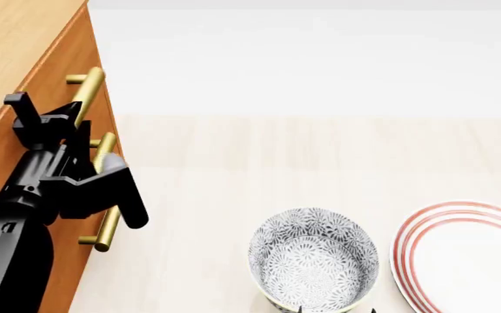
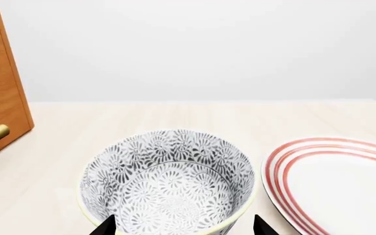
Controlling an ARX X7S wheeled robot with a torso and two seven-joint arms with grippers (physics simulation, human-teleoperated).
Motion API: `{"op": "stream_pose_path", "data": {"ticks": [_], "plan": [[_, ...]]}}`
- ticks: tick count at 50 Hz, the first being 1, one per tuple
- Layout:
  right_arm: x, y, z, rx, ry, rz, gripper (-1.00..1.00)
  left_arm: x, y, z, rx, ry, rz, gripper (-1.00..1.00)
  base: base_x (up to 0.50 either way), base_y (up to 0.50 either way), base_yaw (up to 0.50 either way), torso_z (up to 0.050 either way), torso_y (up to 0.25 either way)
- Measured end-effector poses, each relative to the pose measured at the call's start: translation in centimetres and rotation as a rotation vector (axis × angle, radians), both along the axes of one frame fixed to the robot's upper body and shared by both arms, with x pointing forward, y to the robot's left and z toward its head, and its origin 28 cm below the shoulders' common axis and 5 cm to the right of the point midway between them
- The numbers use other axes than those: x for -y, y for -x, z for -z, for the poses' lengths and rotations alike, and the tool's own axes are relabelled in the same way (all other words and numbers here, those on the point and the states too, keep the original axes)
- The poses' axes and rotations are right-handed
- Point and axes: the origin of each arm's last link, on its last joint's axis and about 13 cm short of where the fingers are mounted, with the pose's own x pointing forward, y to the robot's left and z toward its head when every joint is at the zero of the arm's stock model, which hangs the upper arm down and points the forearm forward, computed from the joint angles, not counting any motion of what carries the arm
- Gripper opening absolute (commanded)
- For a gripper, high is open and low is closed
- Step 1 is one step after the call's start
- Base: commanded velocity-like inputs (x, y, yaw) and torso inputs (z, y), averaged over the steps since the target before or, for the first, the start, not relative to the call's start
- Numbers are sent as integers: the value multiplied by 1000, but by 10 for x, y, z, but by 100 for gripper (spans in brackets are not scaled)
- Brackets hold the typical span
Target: Open the top drawer of the cabinet.
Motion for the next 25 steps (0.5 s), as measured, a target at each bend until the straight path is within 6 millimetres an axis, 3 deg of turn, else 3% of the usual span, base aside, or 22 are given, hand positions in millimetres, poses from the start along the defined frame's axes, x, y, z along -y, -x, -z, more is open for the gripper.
{"op": "stream_pose_path", "data": {"ticks": [25], "plan": [[1,3,2,-13,-10,-10,100,22,-2,-3,-11,-32,49,-100,1,0,-2,0,0]]}}
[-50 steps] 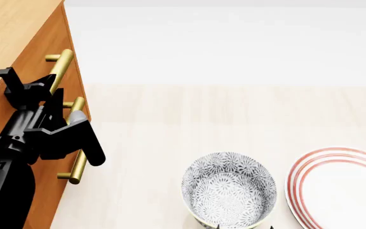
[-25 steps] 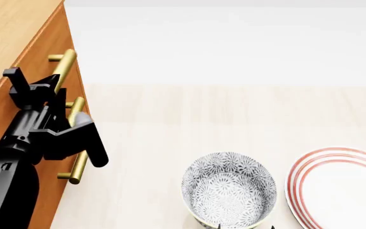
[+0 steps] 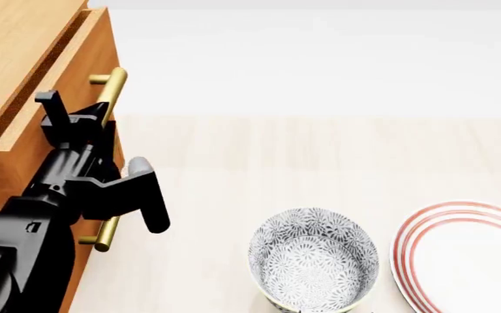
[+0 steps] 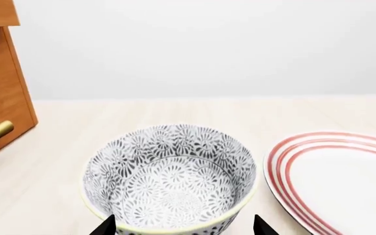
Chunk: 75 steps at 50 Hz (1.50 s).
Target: Open the top drawer of the cabinet.
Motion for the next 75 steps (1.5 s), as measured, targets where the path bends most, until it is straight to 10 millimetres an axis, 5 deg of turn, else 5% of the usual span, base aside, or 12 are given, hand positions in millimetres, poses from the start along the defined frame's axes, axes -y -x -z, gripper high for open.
{"op": "stream_pose_path", "data": {"ticks": [39,62,63,75], "plan": [[7,-1,1,-26,-25,20,100,51,-2,-6,-22,-10,122,-100,3,0,-4,0,0],[8,-1,4,-44,-33,22,100,97,14,-15,-44,20,309,-100,-2,0,0,0,1],[8,-1,4,-44,-33,22,100,98,15,-16,-43,20,315,100,0,0,0,0,0],[8,-1,5,-52,-33,21,100,107,24,-18,-42,110,373,100,0,0,0,0,0]]}}
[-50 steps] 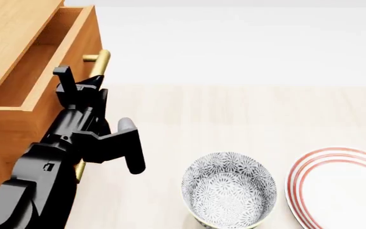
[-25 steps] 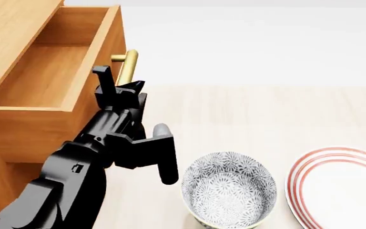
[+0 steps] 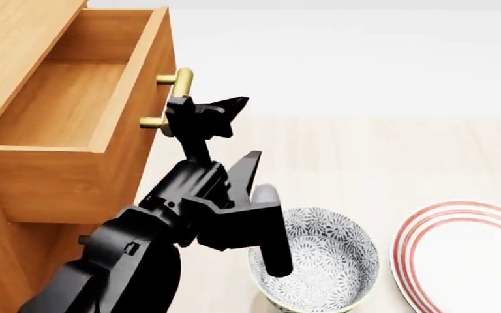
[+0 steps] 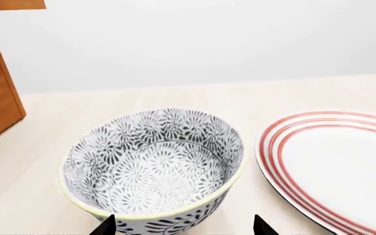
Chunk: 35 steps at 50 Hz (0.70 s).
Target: Open the top drawer of the cabinet.
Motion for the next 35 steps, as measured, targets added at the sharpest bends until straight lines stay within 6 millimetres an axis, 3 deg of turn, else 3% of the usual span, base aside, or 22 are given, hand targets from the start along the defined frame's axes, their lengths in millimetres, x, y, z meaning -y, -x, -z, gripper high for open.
{"op": "stream_pose_path", "data": {"ticks": [19,35], "plan": [[-1,1,2,-15,1,-6,100,7,30,-31,-99,530,71,100,0,0,0,0,0],[-1,-1,1,-19,1,5,100,5,47,-58,-90,736,105,100,0,0,0,0,0]]}}
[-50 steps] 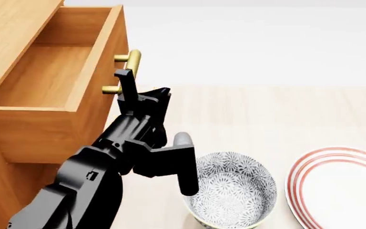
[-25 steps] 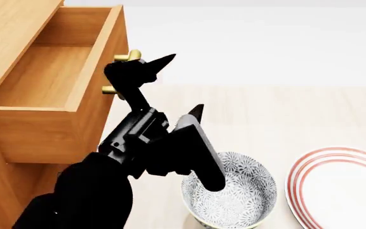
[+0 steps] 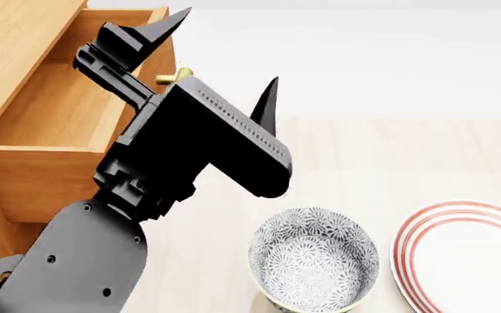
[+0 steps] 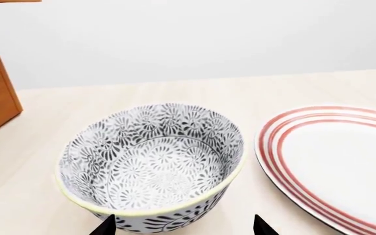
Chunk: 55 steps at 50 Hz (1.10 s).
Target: Open the top drawer of the cabinet.
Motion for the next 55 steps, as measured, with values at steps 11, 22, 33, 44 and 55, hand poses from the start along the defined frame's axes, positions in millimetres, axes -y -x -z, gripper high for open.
{"op": "stream_pose_path", "data": {"ticks": [11,22,33,44,55], "plan": [[0,-1,0,-3,1,4,100,-6,-6,-14,-47,131,-34,100,0,0,0,0,0],[0,-1,0,-7,2,3,100,-16,-25,-25,-97,223,-97,100,0,0,0,0,0],[-1,0,1,-13,4,0,100,-28,-47,-30,-149,298,-169,100,0,0,0,0,0],[-1,1,1,-18,6,-4,100,-38,-62,-31,-200,354,-221,100,0,0,0,0,0],[-1,1,2,-21,8,-8,100,-43,-69,-32,-258,400,-257,100,0,0,0,0,0]]}}
